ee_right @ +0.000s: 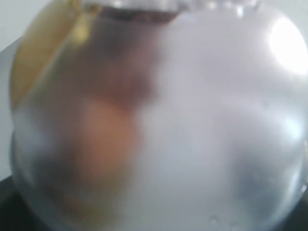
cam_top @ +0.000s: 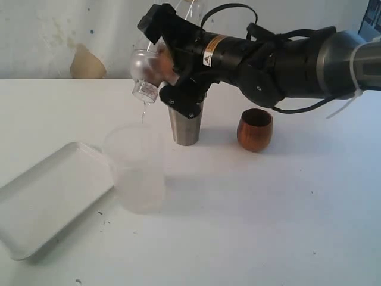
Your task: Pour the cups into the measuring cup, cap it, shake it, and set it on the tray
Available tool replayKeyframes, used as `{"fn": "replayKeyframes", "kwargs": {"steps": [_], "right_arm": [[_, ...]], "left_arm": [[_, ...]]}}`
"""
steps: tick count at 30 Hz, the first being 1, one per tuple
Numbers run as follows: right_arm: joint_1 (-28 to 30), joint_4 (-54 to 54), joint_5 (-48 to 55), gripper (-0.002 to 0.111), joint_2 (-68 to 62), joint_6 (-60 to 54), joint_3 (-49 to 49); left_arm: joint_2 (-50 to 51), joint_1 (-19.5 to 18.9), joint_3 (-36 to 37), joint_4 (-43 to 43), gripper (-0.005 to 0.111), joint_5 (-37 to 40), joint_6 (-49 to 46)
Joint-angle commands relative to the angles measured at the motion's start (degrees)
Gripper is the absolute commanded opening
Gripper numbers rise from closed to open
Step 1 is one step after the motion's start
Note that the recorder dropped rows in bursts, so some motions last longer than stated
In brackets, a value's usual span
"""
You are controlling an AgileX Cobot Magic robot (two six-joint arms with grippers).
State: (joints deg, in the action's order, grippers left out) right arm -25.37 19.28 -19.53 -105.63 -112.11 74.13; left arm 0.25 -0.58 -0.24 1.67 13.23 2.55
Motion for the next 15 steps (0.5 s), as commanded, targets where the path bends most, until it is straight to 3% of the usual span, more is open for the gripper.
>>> {"fn": "replayKeyframes", "kwargs": {"steps": [1,15], "right_arm": [[0.2,5.4,-3.6,0.000,0.7,-0.8,0.6],[-1.3,6.1,-6.9,0.000,-0.2,-0.7,0.6]], "left_arm": [[-0.2,-0.1,0.2,-0.6,0.000,0.1,0.0],[-0.2,-0.1,0.2,-0.6,0.000,0.1,0.0]]}}
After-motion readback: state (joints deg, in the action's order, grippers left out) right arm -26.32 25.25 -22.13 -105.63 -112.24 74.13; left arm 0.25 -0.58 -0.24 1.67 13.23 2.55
